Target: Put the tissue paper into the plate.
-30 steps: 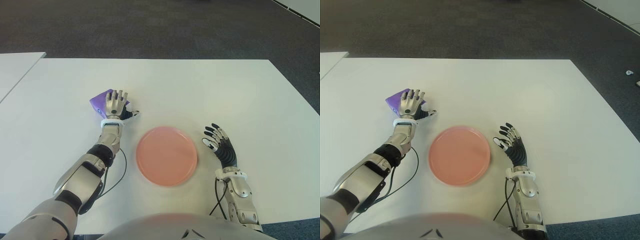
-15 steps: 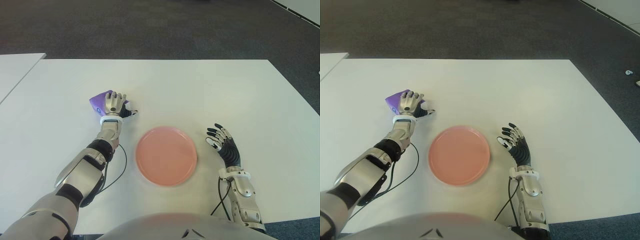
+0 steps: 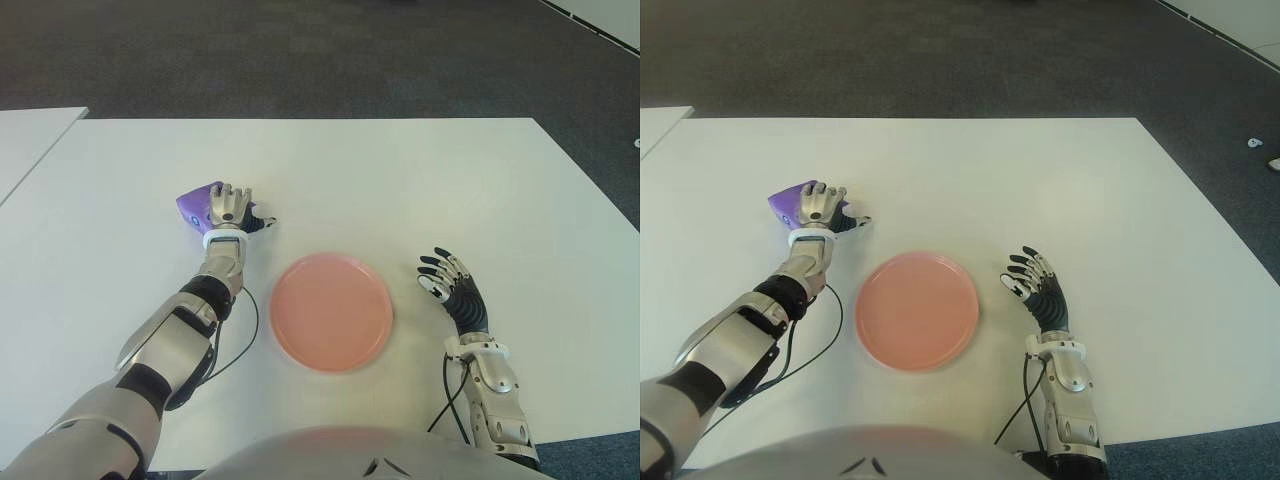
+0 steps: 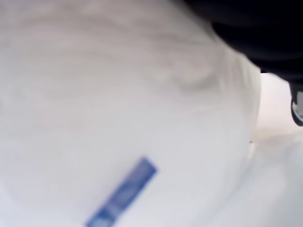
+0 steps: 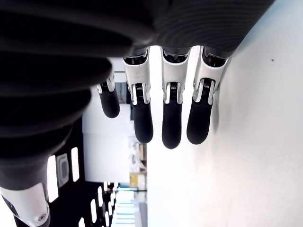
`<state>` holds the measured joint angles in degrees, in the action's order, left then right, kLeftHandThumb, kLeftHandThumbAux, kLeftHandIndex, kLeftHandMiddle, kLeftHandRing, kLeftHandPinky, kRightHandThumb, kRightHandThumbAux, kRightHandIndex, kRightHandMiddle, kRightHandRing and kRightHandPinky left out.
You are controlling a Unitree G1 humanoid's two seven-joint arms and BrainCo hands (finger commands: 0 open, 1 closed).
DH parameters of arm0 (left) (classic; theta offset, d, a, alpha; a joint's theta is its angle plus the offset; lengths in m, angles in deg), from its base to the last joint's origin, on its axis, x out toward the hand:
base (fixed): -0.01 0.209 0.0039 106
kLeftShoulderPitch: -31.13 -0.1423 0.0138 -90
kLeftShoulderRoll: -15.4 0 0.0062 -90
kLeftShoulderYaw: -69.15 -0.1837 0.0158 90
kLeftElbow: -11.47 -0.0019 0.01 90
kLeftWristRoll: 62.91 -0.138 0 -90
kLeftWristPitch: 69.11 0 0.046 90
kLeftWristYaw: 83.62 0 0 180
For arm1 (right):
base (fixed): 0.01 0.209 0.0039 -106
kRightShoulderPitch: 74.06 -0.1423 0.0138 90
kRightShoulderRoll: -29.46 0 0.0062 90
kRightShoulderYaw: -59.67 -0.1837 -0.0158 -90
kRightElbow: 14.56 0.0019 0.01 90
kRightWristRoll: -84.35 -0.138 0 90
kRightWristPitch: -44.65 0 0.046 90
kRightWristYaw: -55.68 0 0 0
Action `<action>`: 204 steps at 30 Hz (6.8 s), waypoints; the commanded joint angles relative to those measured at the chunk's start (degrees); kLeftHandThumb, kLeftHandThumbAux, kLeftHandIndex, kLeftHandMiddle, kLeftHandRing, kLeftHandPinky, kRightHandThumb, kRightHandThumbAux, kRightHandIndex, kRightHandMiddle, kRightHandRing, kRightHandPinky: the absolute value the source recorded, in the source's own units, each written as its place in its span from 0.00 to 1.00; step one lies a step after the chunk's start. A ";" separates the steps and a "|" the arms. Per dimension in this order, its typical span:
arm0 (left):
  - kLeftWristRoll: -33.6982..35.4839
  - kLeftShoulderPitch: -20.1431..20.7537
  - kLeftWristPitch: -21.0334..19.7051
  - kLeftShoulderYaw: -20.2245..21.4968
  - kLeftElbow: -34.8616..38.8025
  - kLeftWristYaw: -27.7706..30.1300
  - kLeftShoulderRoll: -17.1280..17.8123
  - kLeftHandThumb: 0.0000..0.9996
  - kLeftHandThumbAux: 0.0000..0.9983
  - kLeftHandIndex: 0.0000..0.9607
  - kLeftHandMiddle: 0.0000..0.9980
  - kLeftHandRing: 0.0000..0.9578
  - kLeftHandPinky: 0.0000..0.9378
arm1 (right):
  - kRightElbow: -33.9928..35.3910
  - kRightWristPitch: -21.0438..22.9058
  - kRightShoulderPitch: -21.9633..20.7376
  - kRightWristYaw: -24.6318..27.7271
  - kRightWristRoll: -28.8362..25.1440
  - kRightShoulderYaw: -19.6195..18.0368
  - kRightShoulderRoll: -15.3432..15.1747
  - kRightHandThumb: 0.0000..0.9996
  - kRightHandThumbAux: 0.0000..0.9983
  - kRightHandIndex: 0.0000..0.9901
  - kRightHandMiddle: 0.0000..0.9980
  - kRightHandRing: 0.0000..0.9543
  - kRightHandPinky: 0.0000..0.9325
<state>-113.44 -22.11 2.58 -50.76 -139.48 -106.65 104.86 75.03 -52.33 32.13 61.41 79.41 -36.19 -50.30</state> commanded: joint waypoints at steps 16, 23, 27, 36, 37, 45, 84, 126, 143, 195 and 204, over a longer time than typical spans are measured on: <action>10.82 -12.43 -5.69 7.81 20.12 14.06 -0.24 0.18 0.34 0.47 0.75 0.78 0.84 | -3.54 5.72 1.51 2.23 -3.19 -2.29 -0.81 0.36 0.67 0.16 0.32 0.36 0.39; 10.82 -12.22 -6.55 8.43 21.84 18.41 0.24 0.13 0.32 0.62 0.79 0.80 0.83 | -4.29 5.66 0.62 2.95 -4.12 -2.64 -1.25 0.36 0.67 0.16 0.33 0.36 0.39; 10.79 -11.71 -5.70 8.47 20.72 18.93 0.74 0.13 0.33 0.68 0.80 0.80 0.82 | -4.76 5.52 0.23 3.50 -4.73 -2.89 -1.48 0.37 0.68 0.15 0.34 0.36 0.39; 10.69 -14.73 -2.66 8.53 18.90 16.65 2.01 0.17 0.36 0.71 0.80 0.80 0.83 | -5.05 6.78 -0.72 4.10 -5.21 -3.45 -2.46 0.38 0.70 0.15 0.34 0.36 0.38; 10.66 -15.66 -2.49 8.62 19.18 16.22 2.15 0.24 0.41 0.70 0.80 0.80 0.84 | -5.07 7.03 -0.81 4.10 -5.28 -3.55 -2.53 0.38 0.71 0.16 0.34 0.36 0.38; 8.83 -21.16 -6.81 8.66 18.74 3.75 -3.17 0.74 0.67 0.47 0.67 0.80 0.86 | -4.69 7.87 -1.27 4.38 -6.12 -4.39 -2.77 0.39 0.73 0.19 0.36 0.38 0.42; 10.30 -20.45 9.67 13.09 13.30 -24.25 -3.09 0.28 0.46 0.31 0.29 0.29 0.31 | -5.53 6.25 -2.75 0.13 -4.25 -4.24 -0.10 0.38 0.77 0.25 0.37 0.38 0.40; 8.57 -28.36 -0.56 12.02 51.44 3.23 0.06 0.30 0.46 0.51 0.70 0.70 0.74 | -14.28 1.44 -6.82 -0.34 -3.60 -3.20 2.71 0.37 0.79 0.23 0.39 0.40 0.38; 9.41 -28.13 1.23 11.83 54.84 3.99 -3.15 0.29 0.50 0.56 0.75 0.75 0.75 | -17.60 -0.41 -8.60 -0.60 -3.48 -3.36 2.78 0.35 0.78 0.23 0.39 0.39 0.37; -13.28 -39.83 -8.81 16.80 71.47 10.89 9.80 0.29 0.08 0.00 0.00 0.00 0.00 | -23.56 -4.21 -10.84 -0.08 -3.68 -3.85 2.49 0.41 0.77 0.19 0.39 0.38 0.34; -14.89 -41.79 -8.27 16.53 68.68 12.38 11.91 0.30 0.08 0.00 0.00 0.00 0.00 | -23.05 -4.51 -10.29 0.34 -4.15 -4.13 2.04 0.39 0.77 0.21 0.38 0.38 0.37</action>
<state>-127.55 -62.71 -6.22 -34.13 -69.16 -94.97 116.06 55.63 -61.31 17.38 61.61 75.28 -40.52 -48.92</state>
